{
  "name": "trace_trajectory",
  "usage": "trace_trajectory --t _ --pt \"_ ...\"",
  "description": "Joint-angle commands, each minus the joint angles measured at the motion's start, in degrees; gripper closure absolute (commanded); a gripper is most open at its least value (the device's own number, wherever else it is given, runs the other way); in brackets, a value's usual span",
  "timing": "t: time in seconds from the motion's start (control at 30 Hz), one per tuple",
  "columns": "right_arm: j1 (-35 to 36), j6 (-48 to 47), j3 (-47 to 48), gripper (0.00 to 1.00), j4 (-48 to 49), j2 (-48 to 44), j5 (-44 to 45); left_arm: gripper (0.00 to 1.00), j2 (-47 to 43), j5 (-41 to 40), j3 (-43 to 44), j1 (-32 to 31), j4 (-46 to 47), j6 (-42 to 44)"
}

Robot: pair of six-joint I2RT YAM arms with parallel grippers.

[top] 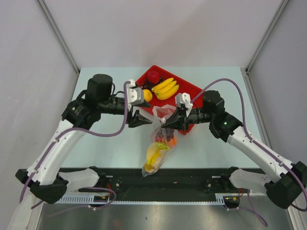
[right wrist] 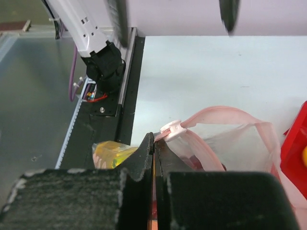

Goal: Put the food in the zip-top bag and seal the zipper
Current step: Zip the zipper food storage bag at the center of the board.

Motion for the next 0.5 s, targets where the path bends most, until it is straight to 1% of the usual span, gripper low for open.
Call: trace_trajectory --t 0.0,0.03,0.1,0.13,0.2,0.23,0.27,0.3,0.33,0.4,0.43,0.47 --pt "1.0 -9.5 5.9 1.00 -2.9 -3.0 -1.8 0.35 1.3 4.7 -0.7 -0.8 3.3 4.6" --pt "1.0 -10.0 6.3 1.00 -3.3 -3.1 -1.8 0.39 1.3 4.3 -1.8 -0.8 3.2 5.8" --pt "1.0 -10.6 6.9 1.00 -3.6 -3.1 -1.5 0.41 0.3 2.3 -3.7 -0.9 2.7 10.1" --pt "0.9 -10.7 7.2 1.00 -3.5 -3.2 -1.2 0.42 -0.7 1.4 -6.9 -0.9 2.6 11.5" --pt "0.9 -10.8 7.5 1.00 -3.5 -3.3 -1.1 0.42 -5.2 -1.8 -11.3 -0.4 5.4 13.1" --pt "0.9 -10.9 7.6 1.00 -3.3 -3.3 -1.3 0.43 -7.4 -2.7 -16.0 -0.1 6.9 13.2" --pt "0.9 -11.0 7.6 1.00 -3.2 -3.3 -1.5 0.44 -9.3 -3.8 -18.5 0.7 10.7 13.1" --pt "1.0 -11.1 7.6 1.00 -3.2 -3.4 -1.5 0.44 -13.4 -6.4 -21.0 1.3 12.6 12.7" --pt "1.0 -11.6 7.7 1.00 -3.1 -3.5 -1.6 0.46 -15.3 -7.8 -25.6 1.8 14.6 12.4" --pt "1.0 -12.0 7.8 1.00 -2.8 -3.4 -1.8 0.46 -18.6 -9.6 -29.4 3.2 18.7 12.3" --pt "1.0 -12.3 8.0 1.00 -2.8 -3.3 -1.8 0.47 -21.5 -12.5 -33.1 3.5 20.4 12.0" --pt "1.0 -12.5 8.2 1.00 -2.7 -3.1 -2.0 0.48 -22.7 -13.9 -34.7 3.6 23.6 10.8"
